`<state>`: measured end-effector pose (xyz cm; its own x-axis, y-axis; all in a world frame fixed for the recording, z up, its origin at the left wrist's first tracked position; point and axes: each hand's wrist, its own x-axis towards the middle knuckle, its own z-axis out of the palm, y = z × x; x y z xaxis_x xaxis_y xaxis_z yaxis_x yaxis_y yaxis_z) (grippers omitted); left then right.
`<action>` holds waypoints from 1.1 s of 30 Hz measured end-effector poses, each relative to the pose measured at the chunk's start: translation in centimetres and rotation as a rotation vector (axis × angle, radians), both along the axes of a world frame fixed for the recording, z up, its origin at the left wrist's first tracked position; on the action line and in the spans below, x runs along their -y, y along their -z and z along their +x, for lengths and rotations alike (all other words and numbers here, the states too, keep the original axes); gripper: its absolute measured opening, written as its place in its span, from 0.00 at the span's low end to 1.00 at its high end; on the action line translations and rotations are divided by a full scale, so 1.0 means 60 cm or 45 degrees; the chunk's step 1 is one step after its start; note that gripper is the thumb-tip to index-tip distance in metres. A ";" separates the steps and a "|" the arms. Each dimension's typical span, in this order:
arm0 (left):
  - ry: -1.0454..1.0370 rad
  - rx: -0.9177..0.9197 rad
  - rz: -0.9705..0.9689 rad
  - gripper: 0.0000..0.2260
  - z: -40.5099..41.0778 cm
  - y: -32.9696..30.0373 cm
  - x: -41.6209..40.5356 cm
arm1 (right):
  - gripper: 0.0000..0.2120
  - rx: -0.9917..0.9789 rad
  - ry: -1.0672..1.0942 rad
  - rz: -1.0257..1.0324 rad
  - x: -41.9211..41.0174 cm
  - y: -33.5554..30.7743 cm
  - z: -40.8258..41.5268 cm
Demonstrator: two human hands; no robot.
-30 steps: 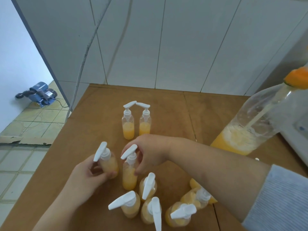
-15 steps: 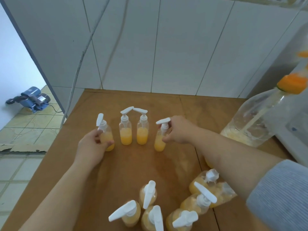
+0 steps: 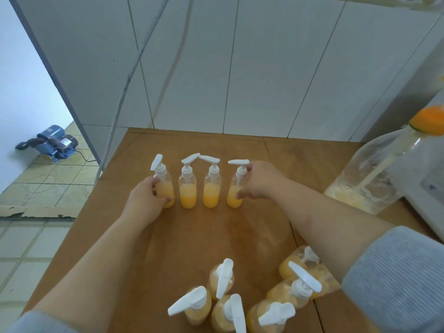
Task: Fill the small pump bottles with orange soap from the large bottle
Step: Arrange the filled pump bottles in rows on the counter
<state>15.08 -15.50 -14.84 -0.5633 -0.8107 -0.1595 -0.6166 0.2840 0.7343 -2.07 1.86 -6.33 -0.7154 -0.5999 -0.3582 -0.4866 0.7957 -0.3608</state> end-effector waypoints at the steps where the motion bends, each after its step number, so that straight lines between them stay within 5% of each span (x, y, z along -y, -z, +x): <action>1: -0.006 0.014 0.003 0.27 0.004 -0.002 0.000 | 0.15 -0.020 0.001 0.155 -0.002 -0.012 0.001; 3: -0.096 0.009 -0.002 0.33 0.027 -0.011 -0.007 | 0.14 -0.008 -0.050 0.471 -0.012 -0.038 0.004; 6: -0.131 -0.193 -0.033 0.22 0.104 -0.031 -0.042 | 0.18 0.126 -0.354 0.502 -0.036 -0.052 0.025; 11: 0.681 -0.124 0.544 0.34 0.193 -0.038 -0.125 | 0.31 0.471 -0.943 0.402 -0.058 -0.039 0.096; 14: 0.793 -0.086 0.589 0.39 0.194 -0.021 -0.164 | 0.29 0.517 -1.056 0.303 -0.058 -0.026 0.118; 20: 0.604 -0.212 0.272 0.33 0.200 -0.012 -0.222 | 0.23 0.641 -1.118 0.263 -0.064 -0.015 0.132; 23: 0.586 -0.219 0.070 0.36 0.197 0.009 -0.236 | 0.23 0.536 -1.086 0.208 -0.069 -0.012 0.135; 26: 0.454 -0.271 -0.212 0.30 0.193 0.037 -0.235 | 0.23 0.373 -1.038 0.090 -0.065 -0.009 0.134; 33: -0.011 -0.223 -0.177 0.22 0.146 0.041 -0.168 | 0.21 0.114 -0.874 -0.091 -0.018 0.010 0.126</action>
